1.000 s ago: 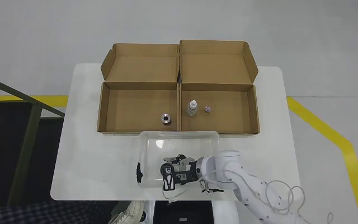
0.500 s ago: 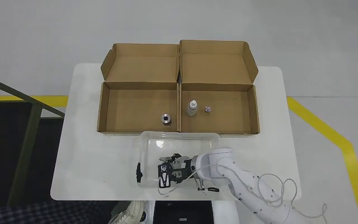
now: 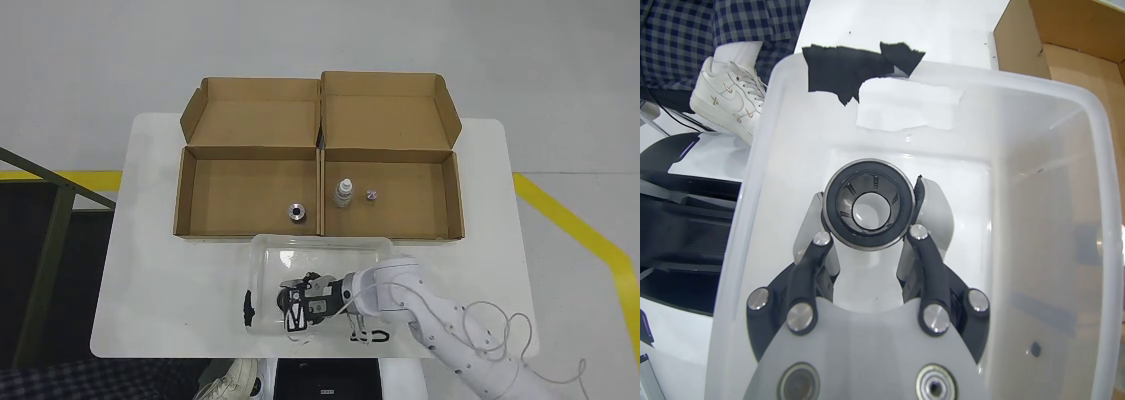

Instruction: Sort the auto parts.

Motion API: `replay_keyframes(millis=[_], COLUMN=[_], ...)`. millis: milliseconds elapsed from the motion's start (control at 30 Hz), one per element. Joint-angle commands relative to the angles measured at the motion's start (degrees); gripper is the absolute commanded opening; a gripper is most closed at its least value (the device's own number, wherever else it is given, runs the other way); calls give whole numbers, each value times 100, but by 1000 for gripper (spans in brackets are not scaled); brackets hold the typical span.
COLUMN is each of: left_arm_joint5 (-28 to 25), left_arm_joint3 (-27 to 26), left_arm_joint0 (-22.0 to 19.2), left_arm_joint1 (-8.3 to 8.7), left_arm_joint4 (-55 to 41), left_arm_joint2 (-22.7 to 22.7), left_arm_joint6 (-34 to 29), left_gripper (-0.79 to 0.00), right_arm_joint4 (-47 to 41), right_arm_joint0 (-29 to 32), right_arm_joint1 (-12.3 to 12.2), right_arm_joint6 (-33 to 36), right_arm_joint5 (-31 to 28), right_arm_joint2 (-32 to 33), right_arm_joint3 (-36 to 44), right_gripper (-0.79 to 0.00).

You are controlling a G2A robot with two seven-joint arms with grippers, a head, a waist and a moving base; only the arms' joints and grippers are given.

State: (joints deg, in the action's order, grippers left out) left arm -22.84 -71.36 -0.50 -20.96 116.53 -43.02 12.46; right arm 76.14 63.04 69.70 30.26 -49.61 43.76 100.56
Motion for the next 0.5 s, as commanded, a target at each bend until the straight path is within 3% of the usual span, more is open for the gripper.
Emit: replay_keyframes(millis=[0, 467], left_arm_joint5=[0, 0], left_arm_joint3=[0, 0], left_arm_joint0=[0, 0], left_arm_joint1=[0, 0], left_arm_joint4=[0, 0], left_arm_joint2=[0, 0], left_arm_joint6=[0, 0], left_gripper=[0, 0], right_arm_joint4=[-47, -710], right_arm_joint0=[-1, 85], right_arm_joint1=[-14, -140], right_arm_joint6=[-45, -567], right_arm_joint5=[-7, -119], right_arm_joint2=[57, 626], right_arm_joint3=[37, 412], right_gripper=[-785, -785])
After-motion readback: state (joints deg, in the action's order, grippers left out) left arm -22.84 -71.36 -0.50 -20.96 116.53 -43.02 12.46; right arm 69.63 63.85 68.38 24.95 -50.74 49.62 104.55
